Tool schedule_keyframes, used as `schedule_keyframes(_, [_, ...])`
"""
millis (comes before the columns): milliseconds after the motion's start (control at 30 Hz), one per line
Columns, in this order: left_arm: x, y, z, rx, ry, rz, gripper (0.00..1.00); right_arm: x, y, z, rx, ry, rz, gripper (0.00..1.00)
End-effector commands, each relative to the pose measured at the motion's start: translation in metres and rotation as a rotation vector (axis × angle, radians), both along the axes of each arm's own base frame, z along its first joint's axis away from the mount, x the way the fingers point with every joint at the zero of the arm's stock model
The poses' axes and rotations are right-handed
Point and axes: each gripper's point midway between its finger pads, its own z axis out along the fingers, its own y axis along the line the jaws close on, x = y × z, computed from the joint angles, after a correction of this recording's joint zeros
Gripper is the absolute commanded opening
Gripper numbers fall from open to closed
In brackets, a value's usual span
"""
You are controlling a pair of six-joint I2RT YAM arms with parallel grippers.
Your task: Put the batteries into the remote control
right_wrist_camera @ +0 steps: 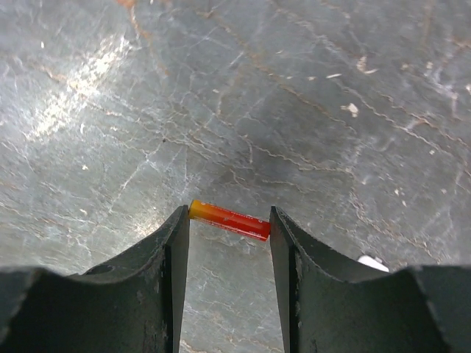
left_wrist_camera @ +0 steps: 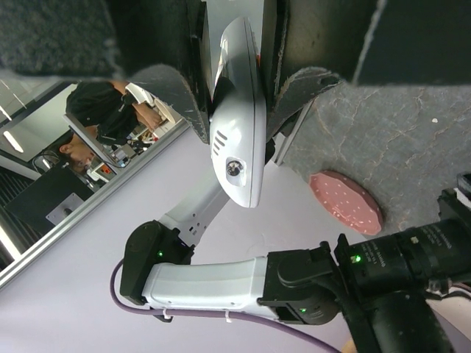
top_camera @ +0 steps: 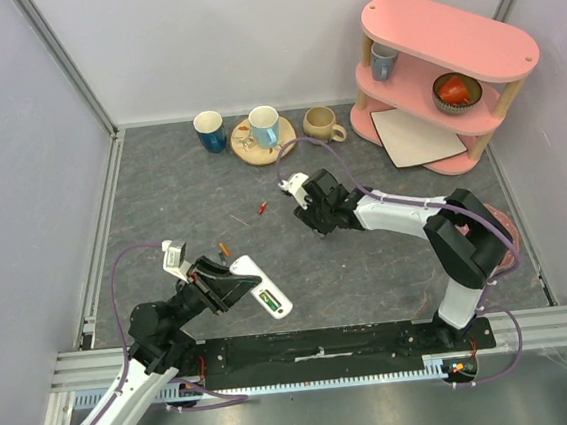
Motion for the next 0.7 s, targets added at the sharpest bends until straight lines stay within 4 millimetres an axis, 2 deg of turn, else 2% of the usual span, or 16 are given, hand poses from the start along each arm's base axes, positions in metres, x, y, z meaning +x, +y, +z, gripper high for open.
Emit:
schedule_keyframes(0, [0.001, -0.001, -0.021, -0.010, -0.008, -0.005, 0.02, -0.001, 0.007, -0.010, -0.040, -0.011, 0.158, 0.35])
schedule_keyframes(133, [0.001, -0.001, -0.020, -0.011, -0.013, -0.004, 0.02, -0.001, 0.003, -0.019, -0.076, 0.006, 0.170, 0.36])
schedule_keyframes(233, [0.000, -0.001, -0.019, -0.012, -0.015, -0.004, 0.02, -0.006, -0.005, -0.034, -0.123, 0.043, 0.162, 0.39])
schedule_keyframes(300, [-0.001, -0.001, -0.019, -0.011, -0.017, -0.008, 0.02, -0.011, -0.008, -0.044, -0.133, 0.072, 0.149, 0.47])
schedule_keyframes(433, [0.000, -0.001, -0.019, -0.008, -0.013, -0.008, 0.02, -0.014, -0.005, -0.046, -0.104, 0.093, 0.125, 0.59])
schedule_keyframes(667, [-0.002, -0.001, -0.019, -0.005, -0.010, -0.016, 0.02, -0.011, -0.001, -0.031, -0.051, 0.069, 0.071, 0.84])
